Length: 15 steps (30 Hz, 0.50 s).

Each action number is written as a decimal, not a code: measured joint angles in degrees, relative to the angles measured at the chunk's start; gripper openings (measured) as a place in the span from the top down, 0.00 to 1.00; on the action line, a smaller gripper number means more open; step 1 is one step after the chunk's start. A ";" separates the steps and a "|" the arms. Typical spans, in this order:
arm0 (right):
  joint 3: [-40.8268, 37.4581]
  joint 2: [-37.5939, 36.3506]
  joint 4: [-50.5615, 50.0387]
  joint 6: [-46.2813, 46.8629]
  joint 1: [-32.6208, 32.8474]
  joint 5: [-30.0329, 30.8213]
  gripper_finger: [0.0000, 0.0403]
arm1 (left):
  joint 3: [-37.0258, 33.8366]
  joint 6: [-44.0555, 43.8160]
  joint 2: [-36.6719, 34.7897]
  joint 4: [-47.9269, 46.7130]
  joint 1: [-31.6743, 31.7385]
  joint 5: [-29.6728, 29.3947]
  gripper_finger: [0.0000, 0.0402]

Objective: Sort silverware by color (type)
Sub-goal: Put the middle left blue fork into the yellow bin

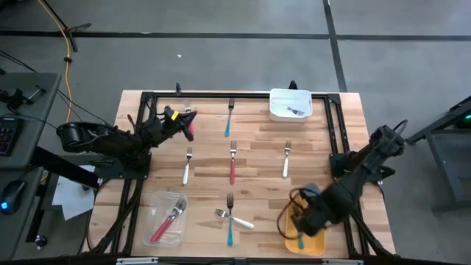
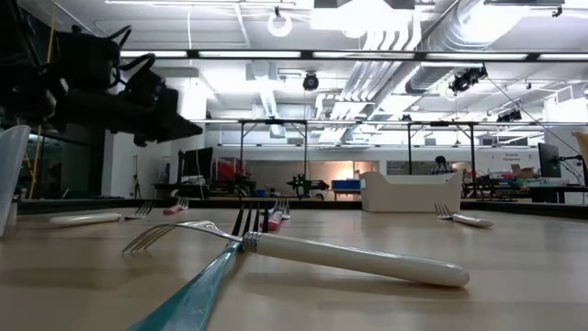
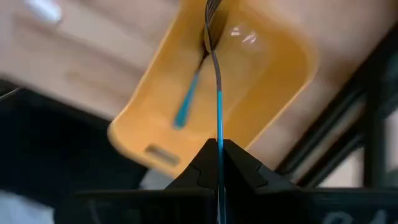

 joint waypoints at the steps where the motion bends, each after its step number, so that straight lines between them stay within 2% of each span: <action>1: 0.00 0.00 1.56 2.31 1.31 1.00 0.99 | 0.35 0.00 0.00 -0.16 0.00 0.14 1.00; 5: 0.00 1.31 5.82 9.19 4.17 6.76 0.99 | 1.16 0.07 0.00 -0.39 0.00 0.63 1.00; 10: 0.00 3.24 6.15 20.69 5.95 8.41 0.99 | 1.25 -0.04 0.00 -0.41 0.00 0.63 1.00; 15: 0.00 6.14 7.40 20.94 6.23 8.16 0.99 | 1.25 -0.33 0.00 -0.43 0.00 0.72 1.00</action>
